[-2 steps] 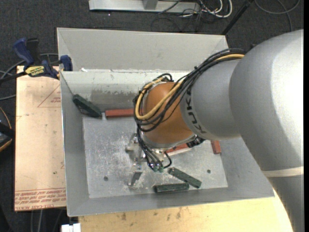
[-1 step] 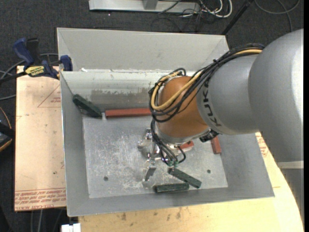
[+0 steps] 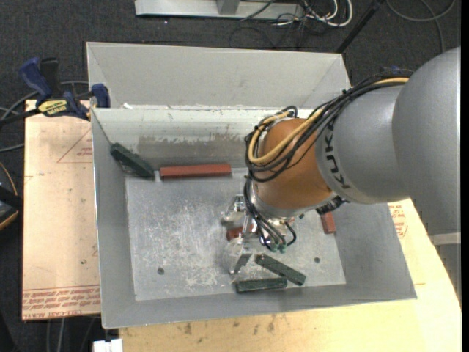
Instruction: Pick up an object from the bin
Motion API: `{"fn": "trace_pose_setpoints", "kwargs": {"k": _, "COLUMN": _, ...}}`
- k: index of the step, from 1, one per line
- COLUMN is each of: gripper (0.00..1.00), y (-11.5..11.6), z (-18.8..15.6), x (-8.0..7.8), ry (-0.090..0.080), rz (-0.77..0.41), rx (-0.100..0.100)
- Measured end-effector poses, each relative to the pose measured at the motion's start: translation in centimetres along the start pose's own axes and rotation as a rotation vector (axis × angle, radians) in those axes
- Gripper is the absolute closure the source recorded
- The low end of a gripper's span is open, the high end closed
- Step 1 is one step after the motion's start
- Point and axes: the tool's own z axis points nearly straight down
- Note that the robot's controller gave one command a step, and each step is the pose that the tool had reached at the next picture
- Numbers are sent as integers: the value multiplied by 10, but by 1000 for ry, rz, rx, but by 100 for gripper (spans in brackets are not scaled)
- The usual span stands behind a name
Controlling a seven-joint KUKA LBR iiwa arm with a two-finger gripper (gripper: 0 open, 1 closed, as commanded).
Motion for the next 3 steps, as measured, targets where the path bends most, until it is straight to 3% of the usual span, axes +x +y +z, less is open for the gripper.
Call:
{"fn": "trace_pose_setpoints", "kwargs": {"k": 1, "gripper": 100, "y": -39, "z": -4, "x": -35, "ry": -3, "rz": 3, "rx": 2}}
{"fn": "trace_pose_setpoints", "kwargs": {"k": 2, "gripper": 100, "y": -39, "z": -4, "x": -35, "ry": -3, "rz": 3, "rx": 2}}
{"fn": "trace_pose_setpoints", "kwargs": {"k": 3, "gripper": 100, "y": -52, "z": -200, "x": -53, "ry": 9, "rz": -29, "rx": 4}}
